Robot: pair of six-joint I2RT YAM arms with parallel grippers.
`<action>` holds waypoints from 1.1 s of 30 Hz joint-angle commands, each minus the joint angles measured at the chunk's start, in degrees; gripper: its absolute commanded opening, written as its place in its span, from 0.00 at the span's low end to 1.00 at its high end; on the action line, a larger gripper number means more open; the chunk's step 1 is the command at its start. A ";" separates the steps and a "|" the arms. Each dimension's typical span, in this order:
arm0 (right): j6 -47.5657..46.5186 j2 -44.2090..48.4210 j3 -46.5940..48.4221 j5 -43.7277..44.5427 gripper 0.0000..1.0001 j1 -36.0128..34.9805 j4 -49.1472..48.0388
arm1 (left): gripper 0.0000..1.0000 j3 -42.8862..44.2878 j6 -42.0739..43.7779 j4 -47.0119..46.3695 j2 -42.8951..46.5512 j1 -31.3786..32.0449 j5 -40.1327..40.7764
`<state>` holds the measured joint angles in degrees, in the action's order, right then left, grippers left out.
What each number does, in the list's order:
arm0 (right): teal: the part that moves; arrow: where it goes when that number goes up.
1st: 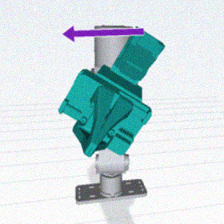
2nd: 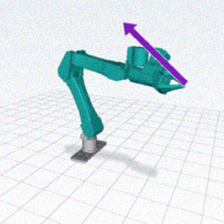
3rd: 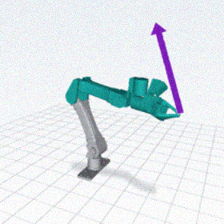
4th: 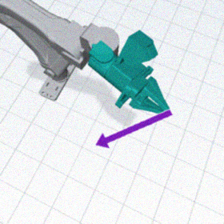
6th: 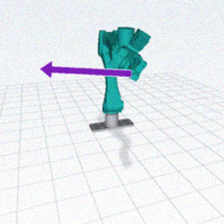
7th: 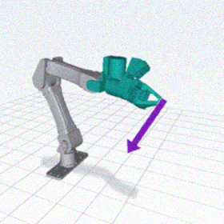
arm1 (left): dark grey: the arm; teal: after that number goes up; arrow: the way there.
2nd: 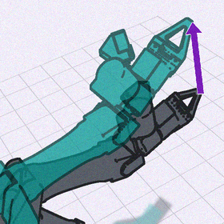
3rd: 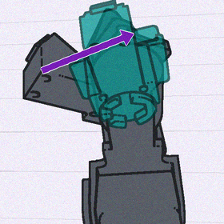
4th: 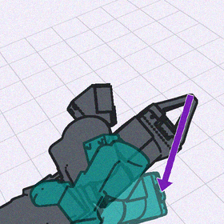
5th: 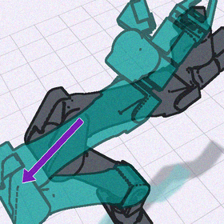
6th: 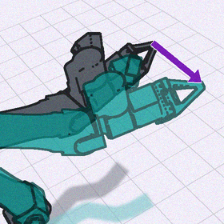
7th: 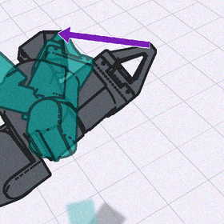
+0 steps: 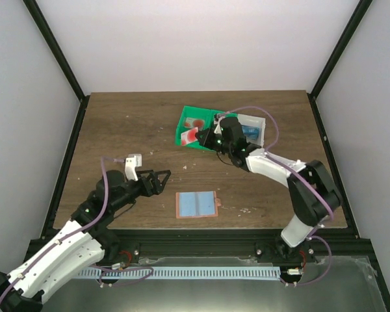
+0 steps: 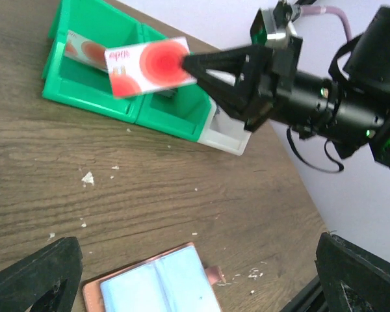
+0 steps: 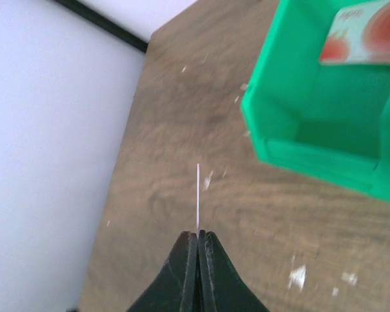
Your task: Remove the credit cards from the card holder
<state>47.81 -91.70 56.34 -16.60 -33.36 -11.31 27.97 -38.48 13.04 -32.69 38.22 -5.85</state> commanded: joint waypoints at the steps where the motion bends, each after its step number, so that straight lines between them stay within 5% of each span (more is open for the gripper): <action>1: 1.28 -6.00 7.25 9.34 0.00 1.91 -2.38 | 1.00 -2.24 0.22 -0.95 -0.05 -0.17 0.93; 10: 1.27 -17.74 17.31 17.77 0.01 3.50 -3.41 | 1.00 -4.61 -0.46 -2.69 0.57 -0.21 -1.32; 20: 5.74 -30.10 26.93 16.80 0.00 4.54 -4.33 | 1.00 -5.70 -0.87 -3.56 2.10 -0.23 -2.31; 33: 9.87 -35.01 30.61 19.36 0.02 4.62 -3.52 | 1.00 -6.95 -2.07 -4.51 2.20 -0.22 -3.07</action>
<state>55.77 -125.34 85.14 -0.10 -29.02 -14.57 21.74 -39.99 9.85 -30.83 38.22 -8.21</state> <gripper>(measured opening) 0.019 0.995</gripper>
